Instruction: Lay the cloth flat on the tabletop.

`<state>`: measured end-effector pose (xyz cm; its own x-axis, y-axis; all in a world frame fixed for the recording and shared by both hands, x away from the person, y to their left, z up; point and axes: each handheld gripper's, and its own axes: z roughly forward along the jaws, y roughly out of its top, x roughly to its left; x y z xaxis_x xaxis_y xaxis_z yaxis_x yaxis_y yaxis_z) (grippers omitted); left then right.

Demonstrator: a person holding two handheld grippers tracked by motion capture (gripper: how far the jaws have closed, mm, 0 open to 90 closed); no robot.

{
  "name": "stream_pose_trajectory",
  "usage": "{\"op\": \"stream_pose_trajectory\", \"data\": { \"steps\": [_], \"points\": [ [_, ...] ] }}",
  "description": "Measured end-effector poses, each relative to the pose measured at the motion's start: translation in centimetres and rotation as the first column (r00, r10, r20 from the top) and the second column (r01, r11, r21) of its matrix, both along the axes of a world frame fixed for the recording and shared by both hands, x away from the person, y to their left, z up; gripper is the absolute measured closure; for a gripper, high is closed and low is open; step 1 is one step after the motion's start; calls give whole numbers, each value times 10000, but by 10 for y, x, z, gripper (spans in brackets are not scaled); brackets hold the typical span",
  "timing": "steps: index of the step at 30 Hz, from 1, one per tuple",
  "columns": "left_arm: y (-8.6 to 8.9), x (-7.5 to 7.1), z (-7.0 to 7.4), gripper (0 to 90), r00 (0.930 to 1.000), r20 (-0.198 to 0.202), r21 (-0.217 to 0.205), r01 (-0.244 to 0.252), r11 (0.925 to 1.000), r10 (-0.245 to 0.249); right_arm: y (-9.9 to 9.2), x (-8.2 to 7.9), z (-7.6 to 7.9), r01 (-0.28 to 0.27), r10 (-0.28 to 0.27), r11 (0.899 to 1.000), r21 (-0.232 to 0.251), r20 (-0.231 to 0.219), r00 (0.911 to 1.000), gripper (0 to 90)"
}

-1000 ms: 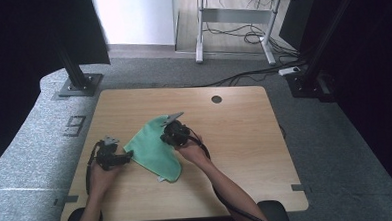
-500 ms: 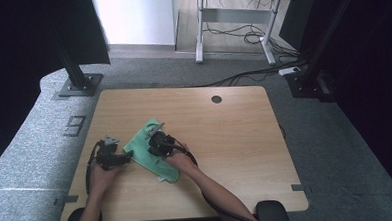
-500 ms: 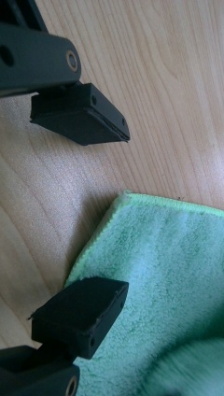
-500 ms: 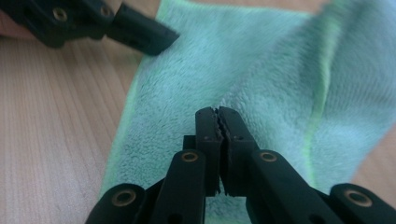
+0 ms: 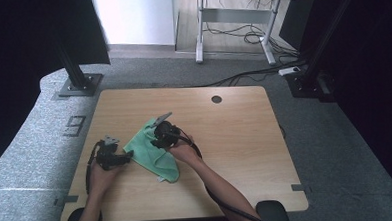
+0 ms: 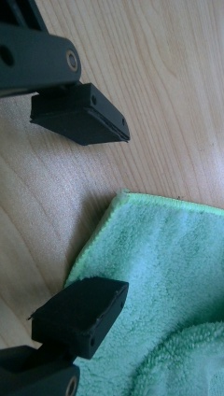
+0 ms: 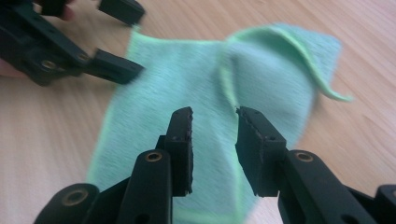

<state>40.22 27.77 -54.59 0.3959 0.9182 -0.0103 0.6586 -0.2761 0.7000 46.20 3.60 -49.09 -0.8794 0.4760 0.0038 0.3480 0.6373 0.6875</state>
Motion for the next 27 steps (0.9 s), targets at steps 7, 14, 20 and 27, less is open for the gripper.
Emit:
{"op": "stream_pose_trajectory", "data": {
  "steps": [7,14,20,27],
  "points": [
    [0,0,0,239,10000,-11,4,1,10000,-1,-9,3,-18,126,-139,9985,-525,-246,9996,654],
    [0,0,0,239,10000,-21,3,17,10000,-17,-8,1,-37,75,-106,9970,-773,-395,9992,775],
    [0,0,0,239,10000,-12,-3,12,10000,-12,-15,-3,-24,80,-73,9958,-912,78,9999,846],
    [0,0,0,239,10000,9,-14,2,10000,-2,-50,5,-5,768,-755,9951,-622,234,9969,846]
  ]
}}
